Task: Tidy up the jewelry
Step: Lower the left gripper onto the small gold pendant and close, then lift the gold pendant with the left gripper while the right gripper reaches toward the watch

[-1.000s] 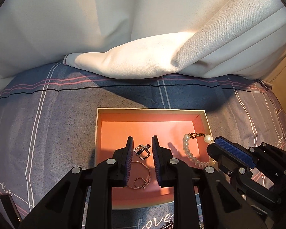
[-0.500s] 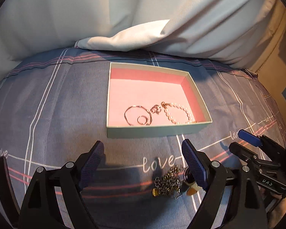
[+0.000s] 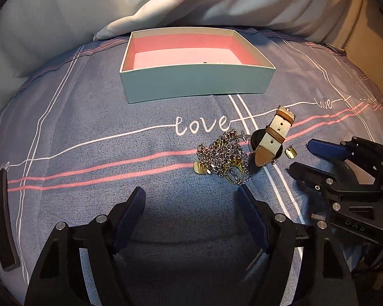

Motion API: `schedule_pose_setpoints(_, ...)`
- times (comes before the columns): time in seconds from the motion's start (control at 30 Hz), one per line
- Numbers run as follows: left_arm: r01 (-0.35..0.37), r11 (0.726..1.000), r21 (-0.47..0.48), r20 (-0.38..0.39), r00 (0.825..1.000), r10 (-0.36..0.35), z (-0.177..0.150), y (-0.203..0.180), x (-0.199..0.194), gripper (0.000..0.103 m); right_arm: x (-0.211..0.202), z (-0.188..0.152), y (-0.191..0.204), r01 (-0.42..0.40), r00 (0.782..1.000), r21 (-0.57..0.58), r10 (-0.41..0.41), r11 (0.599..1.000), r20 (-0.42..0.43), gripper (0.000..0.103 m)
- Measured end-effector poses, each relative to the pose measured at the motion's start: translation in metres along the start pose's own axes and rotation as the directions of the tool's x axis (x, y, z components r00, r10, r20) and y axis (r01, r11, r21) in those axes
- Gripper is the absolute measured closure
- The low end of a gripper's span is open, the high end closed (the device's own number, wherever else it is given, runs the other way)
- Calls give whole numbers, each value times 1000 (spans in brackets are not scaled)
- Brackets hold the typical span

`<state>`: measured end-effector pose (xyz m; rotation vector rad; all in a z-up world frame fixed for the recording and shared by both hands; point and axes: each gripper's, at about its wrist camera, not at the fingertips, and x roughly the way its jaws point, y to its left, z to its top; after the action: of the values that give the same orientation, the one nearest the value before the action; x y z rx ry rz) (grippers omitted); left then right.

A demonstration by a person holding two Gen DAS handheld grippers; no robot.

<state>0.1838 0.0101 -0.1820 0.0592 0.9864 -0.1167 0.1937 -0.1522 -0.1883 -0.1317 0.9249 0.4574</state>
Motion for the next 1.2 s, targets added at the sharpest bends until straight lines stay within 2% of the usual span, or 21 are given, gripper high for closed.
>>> schedule_pose_setpoints(0.17,-6,1000,-27,-12,1000,6,11,11,9,35,-2,-4,-1,0,1000,22,-1,1000,6,53)
schedule_pose_setpoints(0.33,-120,993,6,-18,993,120,20,12,21,34,0,-5,0,2,1000,25,-3,1000,8,52)
schedule_pose_setpoints(0.43,-190,980,-56,-5,982,190,22,29,21,33,0,-5,-1,-2,1000,27,2,1000,8,52)
schedule_pose_setpoints(0.53,-165,982,-89,-8,986,165,21,43,18,33,0,-4,0,-2,1000,26,2,1000,8,52)
schedule_pose_setpoints(0.67,-123,991,-54,19,992,124,18,40,10,34,4,-2,3,-1,1000,13,1,1000,10,52)
schedule_pose_setpoints(0.9,-105,994,41,33,994,104,21,14,23,36,10,3,11,8,1000,-33,-8,999,14,52)
schedule_pose_setpoints(0.97,-97,994,48,48,994,94,22,13,24,47,9,3,12,12,1000,-36,-12,999,18,55)
schedule_pose_setpoints(1.03,-95,994,50,57,994,92,22,13,23,66,10,4,12,16,1000,-43,-15,999,18,65)
schedule_pose_setpoints(1.13,-94,994,50,66,994,90,23,16,22,84,12,6,13,19,1000,-54,-17,998,19,72)
schedule_pose_setpoints(1.2,-78,996,35,70,995,75,23,20,21,88,12,7,14,19,1000,-62,-18,998,23,80)
